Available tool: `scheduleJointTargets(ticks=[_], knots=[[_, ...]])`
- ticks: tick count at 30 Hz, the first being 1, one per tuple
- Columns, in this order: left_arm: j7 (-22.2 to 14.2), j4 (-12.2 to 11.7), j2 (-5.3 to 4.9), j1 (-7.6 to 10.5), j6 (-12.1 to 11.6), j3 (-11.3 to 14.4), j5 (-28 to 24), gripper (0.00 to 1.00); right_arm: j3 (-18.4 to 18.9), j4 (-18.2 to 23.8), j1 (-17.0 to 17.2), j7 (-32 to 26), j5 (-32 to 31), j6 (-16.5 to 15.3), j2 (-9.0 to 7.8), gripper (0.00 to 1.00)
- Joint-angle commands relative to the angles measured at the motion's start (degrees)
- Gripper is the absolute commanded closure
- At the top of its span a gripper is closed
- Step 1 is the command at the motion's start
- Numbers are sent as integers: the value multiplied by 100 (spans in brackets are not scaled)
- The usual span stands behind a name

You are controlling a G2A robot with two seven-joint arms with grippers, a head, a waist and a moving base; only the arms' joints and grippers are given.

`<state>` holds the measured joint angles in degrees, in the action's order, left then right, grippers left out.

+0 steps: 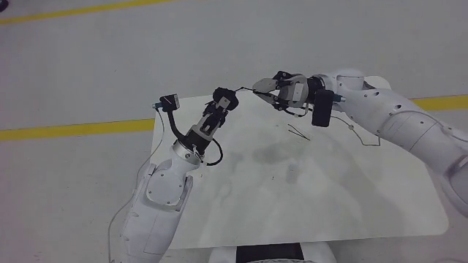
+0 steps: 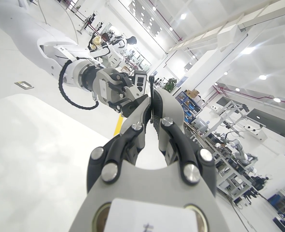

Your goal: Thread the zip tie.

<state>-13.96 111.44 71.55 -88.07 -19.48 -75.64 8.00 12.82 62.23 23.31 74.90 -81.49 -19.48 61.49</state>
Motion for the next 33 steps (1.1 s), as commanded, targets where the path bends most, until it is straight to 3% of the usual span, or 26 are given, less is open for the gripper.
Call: scheduleJointTargets(ticks=[1, 33], knots=[[0, 0, 0, 0, 0, 0, 0, 100, -14, -42, -9, 13, 12, 0, 14, 100], [0, 0, 0, 0, 0, 0, 0, 100, -151, -303, -115, 17, -129, 0, 156, 100]])
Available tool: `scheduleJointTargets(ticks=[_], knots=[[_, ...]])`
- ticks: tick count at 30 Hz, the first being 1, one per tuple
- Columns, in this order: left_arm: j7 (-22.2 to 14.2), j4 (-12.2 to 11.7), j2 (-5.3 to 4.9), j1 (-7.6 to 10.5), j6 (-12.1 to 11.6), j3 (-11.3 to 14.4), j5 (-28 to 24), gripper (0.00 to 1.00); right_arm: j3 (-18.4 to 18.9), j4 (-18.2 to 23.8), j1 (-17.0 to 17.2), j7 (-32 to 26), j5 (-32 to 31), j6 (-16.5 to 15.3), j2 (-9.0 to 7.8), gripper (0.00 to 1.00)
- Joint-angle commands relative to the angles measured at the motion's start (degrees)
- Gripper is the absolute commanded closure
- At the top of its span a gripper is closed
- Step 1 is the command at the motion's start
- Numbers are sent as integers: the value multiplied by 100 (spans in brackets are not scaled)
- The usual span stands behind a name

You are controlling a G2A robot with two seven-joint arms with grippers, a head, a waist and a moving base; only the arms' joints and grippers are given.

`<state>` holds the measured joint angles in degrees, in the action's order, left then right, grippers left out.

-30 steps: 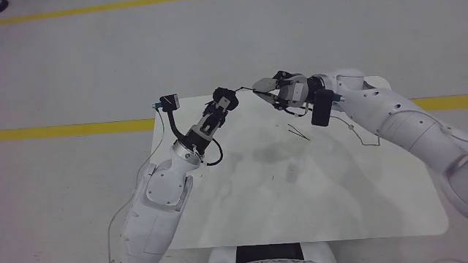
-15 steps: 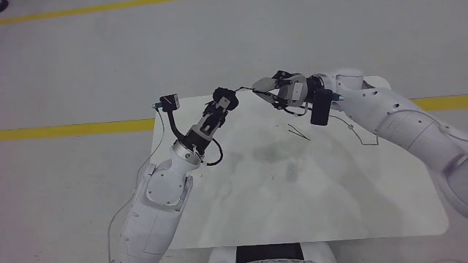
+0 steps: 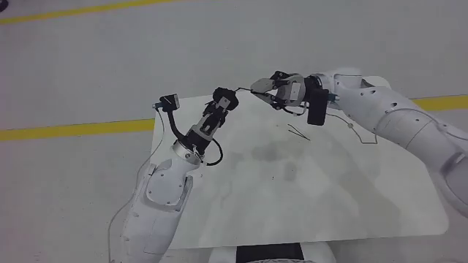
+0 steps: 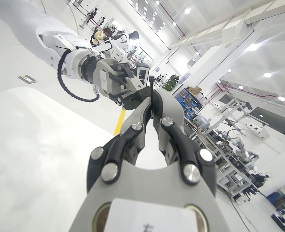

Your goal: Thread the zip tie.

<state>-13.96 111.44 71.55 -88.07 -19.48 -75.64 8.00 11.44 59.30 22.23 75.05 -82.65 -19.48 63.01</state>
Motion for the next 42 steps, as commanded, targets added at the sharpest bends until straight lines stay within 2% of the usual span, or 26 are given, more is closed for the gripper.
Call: scheduleJointTargets(ticks=[1, 16, 27, 42], knots=[[0, 0, 0, 0, 0, 0, 0, 100, -31, -21, -17, 13, -21, 0, 11, 100], [39, 19, -12, 19, 52, 53, -16, 100, -96, -178, -41, 237, 86, 0, 78, 100], [-147, 55, -49, -4, 13, 72, -152, 100, -169, -233, -58, 313, 109, 0, 98, 100], [-136, 49, -82, 20, 40, 98, -184, 100, -169, -161, -90, 459, -191, 0, 78, 100]])
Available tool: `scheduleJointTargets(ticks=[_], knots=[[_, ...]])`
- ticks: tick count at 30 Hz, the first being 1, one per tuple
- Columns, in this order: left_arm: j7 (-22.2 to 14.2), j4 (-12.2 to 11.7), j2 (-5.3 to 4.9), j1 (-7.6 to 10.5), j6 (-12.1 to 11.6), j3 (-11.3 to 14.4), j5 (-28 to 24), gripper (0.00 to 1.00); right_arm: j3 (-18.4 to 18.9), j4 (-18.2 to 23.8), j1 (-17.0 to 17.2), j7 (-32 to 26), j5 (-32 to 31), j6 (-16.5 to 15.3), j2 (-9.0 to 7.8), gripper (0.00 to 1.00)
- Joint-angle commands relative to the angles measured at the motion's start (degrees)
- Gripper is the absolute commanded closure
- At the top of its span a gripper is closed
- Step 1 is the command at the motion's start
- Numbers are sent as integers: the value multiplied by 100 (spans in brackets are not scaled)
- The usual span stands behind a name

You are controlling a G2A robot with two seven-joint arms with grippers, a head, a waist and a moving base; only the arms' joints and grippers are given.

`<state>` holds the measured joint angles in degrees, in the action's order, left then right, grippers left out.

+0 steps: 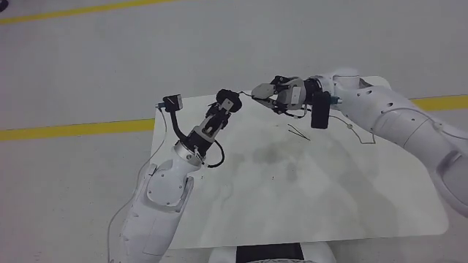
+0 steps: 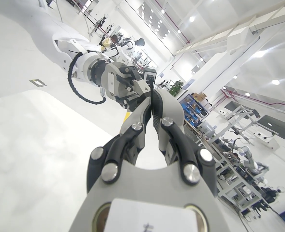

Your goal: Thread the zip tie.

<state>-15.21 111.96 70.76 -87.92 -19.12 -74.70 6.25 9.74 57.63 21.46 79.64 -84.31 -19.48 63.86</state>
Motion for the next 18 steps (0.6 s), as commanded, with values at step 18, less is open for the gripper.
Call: scheduleJointTargets(ticks=[18], knots=[[-83, 7, -46, 4, -7, -11, -228, 100, 26, 119, 9, 0, 188, 0, -126, 100]])
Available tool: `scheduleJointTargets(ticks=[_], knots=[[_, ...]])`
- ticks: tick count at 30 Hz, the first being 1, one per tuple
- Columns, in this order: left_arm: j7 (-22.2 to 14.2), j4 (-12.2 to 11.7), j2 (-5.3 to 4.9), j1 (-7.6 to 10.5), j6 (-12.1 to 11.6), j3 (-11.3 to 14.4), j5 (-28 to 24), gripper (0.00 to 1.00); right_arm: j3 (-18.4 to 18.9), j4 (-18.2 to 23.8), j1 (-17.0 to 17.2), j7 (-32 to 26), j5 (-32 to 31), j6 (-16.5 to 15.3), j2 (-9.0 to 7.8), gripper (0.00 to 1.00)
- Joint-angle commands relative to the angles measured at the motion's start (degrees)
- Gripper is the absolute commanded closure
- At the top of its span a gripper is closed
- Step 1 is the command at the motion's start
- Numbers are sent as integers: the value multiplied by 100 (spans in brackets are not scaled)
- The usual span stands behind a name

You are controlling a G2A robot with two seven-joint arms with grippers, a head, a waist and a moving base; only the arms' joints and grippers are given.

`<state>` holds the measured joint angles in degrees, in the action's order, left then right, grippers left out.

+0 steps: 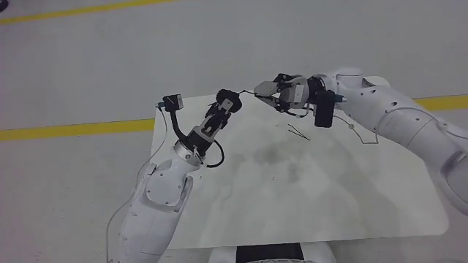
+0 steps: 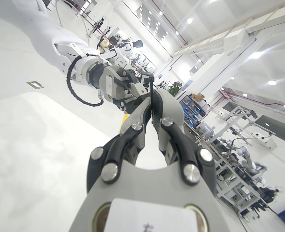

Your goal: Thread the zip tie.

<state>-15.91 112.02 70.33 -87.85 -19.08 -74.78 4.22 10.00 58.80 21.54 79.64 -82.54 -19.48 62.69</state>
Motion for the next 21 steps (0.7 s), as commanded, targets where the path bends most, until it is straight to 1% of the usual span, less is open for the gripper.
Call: scheduleJointTargets(ticks=[1, 12, 21], knots=[[-28, -1, -6, -6, -18, -7, -47, 100, 1, 6, 4, 0, 29, 0, -19, 100], [-324, 96, -48, -14, -40, -22, -353, 100, -26, 193, 43, 0, 99, 0, -147, 100], [-416, 103, -72, -4, -40, -28, -521, 100, -26, 339, 92, 0, 103, 0, -248, 100]])
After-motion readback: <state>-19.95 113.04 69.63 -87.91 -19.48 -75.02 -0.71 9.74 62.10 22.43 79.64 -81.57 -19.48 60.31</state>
